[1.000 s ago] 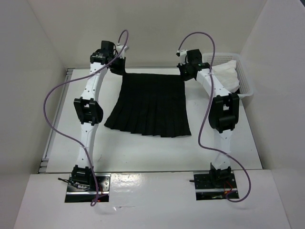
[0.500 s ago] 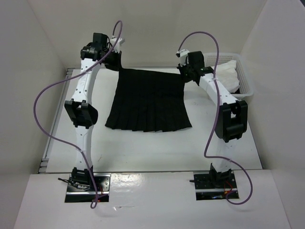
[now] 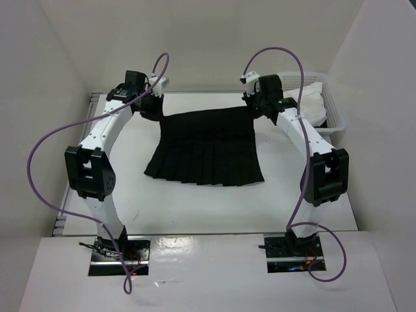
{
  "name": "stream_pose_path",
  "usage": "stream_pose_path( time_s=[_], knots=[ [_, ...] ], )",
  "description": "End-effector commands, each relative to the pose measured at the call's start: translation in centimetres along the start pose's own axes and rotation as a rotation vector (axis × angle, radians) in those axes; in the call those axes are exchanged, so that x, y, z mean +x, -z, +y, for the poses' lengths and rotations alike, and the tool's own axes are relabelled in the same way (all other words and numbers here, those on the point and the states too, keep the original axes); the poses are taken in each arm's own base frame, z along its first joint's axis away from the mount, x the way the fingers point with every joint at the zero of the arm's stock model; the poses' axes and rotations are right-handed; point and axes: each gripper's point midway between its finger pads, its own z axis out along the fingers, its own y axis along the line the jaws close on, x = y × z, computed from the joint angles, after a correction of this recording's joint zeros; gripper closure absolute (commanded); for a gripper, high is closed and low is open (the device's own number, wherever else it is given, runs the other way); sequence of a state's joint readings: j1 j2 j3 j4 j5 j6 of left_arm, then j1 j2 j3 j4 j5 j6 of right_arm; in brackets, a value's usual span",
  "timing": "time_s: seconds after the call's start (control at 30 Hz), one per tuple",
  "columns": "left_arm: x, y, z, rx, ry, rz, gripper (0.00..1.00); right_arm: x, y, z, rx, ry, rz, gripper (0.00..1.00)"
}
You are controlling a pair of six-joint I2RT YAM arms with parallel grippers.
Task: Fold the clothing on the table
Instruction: Fold the skirt
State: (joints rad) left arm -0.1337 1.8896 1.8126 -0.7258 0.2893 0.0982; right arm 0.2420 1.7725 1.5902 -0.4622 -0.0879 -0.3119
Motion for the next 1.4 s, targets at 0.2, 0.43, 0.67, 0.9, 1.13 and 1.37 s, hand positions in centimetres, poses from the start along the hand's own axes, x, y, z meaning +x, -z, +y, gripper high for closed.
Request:
stream_pose_path(
  time_s=[0.2,0.43,0.67,0.9,1.13,1.37],
  knots=[
    [4.7,1.6,3.7,-0.153,-0.021,0.028,0.84,2.5,5.2,1.2,-0.014,0.153,0.043,1.0],
    [7.6,2.3,3.1,-0.143,-0.069,0.065,0.76,7.2,7.6,5.0,-0.134,0.279,0.168,1.0],
    [9.5,3.7,1.7,-0.12,-0.089,0.068,0.73,13.5,8.8,8.2,-0.232,0.362,0.339,1.0],
    [11.3,3.9,1.6,-0.128,-0.068,0.111,0.72,18.3,12.4,16.3,-0.575,0.446,0.55,0.75],
    [11.8,4.6,1.4,-0.14,-0.06,0.104,0.7,23.9,17.5,21.7,-0.921,0.496,0.839,0.5],
    [11.4,4.7,0.1,-0.088,-0.005,0.078,0.55,16.3,13.8,20.8,-0.681,0.483,0.557,0.39]
  ],
)
